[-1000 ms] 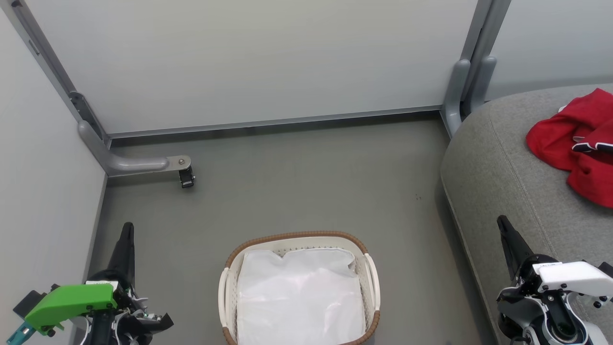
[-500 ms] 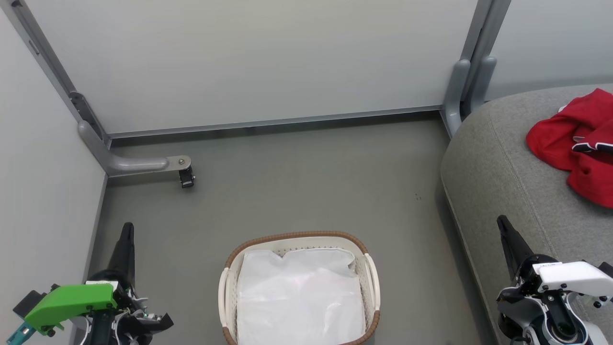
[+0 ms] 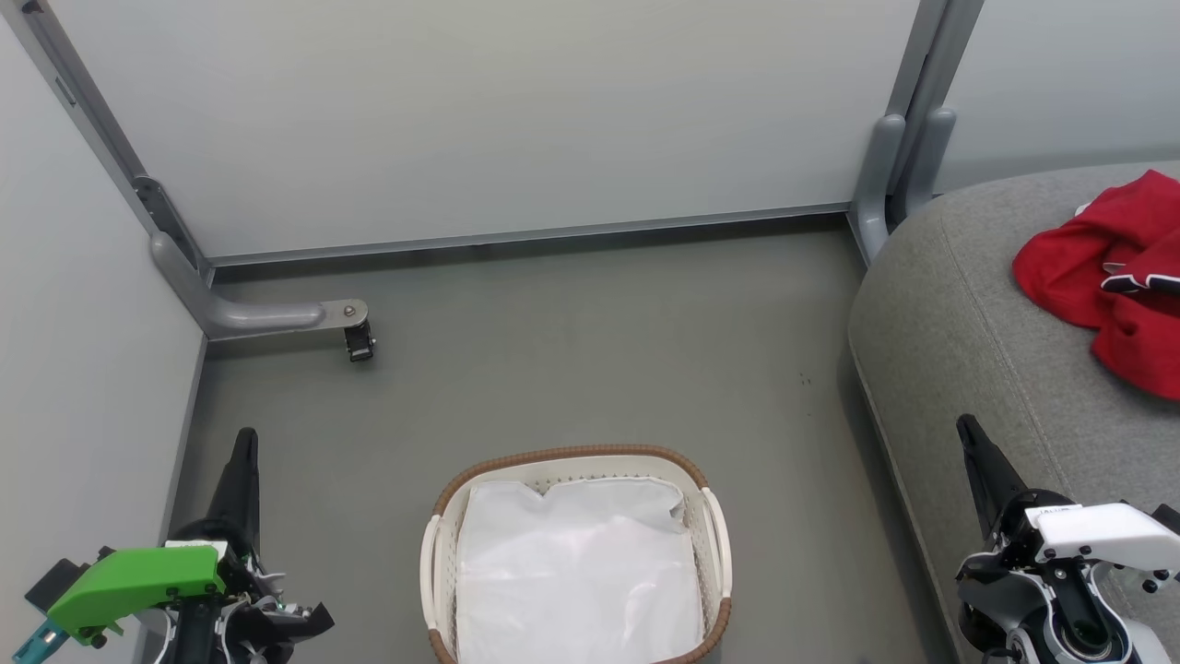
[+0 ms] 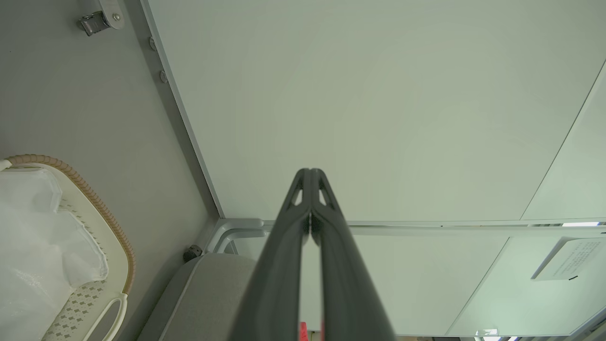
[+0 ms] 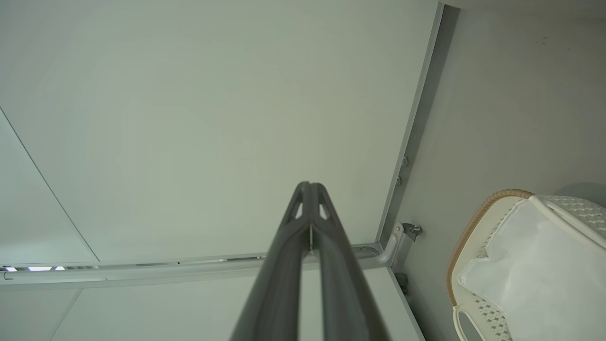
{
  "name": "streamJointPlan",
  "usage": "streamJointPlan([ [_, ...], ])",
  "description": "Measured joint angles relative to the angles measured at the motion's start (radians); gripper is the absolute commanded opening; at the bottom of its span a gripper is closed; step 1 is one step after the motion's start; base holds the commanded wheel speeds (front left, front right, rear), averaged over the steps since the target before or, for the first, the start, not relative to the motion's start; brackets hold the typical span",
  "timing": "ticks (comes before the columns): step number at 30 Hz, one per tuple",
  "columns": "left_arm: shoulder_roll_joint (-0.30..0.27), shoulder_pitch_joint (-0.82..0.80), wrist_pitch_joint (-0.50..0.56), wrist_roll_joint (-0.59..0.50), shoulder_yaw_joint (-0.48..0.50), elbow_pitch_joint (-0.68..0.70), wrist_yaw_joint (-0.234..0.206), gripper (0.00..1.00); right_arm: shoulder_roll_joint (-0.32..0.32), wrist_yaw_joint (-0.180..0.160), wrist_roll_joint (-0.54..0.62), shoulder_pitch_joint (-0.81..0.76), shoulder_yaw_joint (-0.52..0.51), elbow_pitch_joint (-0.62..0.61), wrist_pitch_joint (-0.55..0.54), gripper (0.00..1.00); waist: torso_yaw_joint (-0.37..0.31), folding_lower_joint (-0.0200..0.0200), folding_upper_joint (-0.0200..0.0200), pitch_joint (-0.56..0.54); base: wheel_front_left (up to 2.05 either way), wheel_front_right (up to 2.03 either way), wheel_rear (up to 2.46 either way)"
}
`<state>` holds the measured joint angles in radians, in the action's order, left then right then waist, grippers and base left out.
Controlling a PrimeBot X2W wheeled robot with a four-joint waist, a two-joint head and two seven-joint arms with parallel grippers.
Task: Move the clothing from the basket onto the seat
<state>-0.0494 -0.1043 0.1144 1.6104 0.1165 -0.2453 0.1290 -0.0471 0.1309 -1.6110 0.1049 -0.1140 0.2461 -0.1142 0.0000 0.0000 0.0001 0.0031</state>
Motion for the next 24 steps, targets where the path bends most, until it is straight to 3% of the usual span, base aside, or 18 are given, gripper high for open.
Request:
streamJointPlan([
  [24,0.000,0.000,0.000,0.000,0.000,0.000,0.000,0.00,0.000,0.000,0.000,0.000,0.000,0.000,0.000,0.00,0.000,0.0000,0.0000,0.000,0.00,0.00,0.00],
])
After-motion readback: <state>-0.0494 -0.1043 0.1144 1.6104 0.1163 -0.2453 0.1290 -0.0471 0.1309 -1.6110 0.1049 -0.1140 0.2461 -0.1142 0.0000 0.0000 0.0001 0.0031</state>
